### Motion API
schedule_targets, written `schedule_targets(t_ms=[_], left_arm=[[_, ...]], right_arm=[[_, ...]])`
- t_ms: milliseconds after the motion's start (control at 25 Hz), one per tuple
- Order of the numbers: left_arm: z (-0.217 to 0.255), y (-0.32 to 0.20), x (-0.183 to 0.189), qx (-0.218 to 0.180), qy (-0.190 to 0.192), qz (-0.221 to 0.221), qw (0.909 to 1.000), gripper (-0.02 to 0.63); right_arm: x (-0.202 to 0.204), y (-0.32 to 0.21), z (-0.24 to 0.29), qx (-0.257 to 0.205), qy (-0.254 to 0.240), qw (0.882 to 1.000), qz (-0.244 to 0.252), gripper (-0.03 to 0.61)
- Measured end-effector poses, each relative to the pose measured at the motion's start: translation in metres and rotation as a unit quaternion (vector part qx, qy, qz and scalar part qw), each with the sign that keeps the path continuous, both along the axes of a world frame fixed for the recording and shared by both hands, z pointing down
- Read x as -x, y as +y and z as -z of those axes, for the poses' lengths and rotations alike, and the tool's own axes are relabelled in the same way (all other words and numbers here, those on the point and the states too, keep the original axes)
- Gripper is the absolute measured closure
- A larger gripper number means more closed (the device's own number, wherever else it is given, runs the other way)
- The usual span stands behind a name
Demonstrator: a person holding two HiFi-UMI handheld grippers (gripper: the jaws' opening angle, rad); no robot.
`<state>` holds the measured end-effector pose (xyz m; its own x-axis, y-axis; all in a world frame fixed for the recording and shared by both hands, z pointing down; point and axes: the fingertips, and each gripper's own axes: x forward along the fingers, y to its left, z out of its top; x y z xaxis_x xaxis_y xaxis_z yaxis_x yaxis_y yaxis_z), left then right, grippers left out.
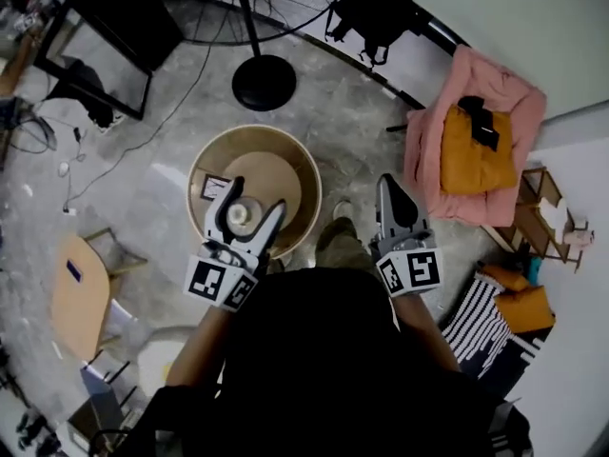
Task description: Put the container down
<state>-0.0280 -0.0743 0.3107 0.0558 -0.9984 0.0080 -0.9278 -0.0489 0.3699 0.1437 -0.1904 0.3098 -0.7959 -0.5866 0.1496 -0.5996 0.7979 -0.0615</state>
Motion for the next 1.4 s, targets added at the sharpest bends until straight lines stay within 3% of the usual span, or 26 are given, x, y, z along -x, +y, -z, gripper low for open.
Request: schedule_targets(t_ms=[360, 800, 920, 1080, 1200, 1400], left_arm=[[-0.004, -0.048, -0.01, 0.03, -0.004, 0.14, 0.9897, 0.265], [-0.02, -0.026, -0.007, 0.068, -0.019, 0.274, 0.9592, 0.265], [-0.043, -0.019, -0.004, 0.074, -0.034, 0.29, 0.9534, 0.265], [-0.084, -0.015, -0.002, 0.081, -0.055, 0.282, 0.9544, 0.265], [-0.125, -0.013, 0.006, 0.097, -0.056, 0.285, 0.9518, 0.265], [-0.211, -0.006, 0.035, 0.127, -0.043, 0.314, 0.9398, 0.265]], right_arm=[[0.035, -0.063, -0.016, 0.031, 0.003, 0.986, 0.166, 0.557], [0.079, -0.06, -0.047, 0.064, 0.016, 0.948, 0.312, 0.557], [0.094, -0.044, -0.069, 0.072, 0.031, 0.933, 0.352, 0.557], [0.115, -0.016, -0.086, 0.046, 0.041, 0.914, 0.401, 0.557], [0.131, -0.007, -0.1, 0.038, 0.051, 0.907, 0.417, 0.557], [0.157, -0.003, -0.161, 0.031, 0.085, 0.894, 0.438, 0.557]])
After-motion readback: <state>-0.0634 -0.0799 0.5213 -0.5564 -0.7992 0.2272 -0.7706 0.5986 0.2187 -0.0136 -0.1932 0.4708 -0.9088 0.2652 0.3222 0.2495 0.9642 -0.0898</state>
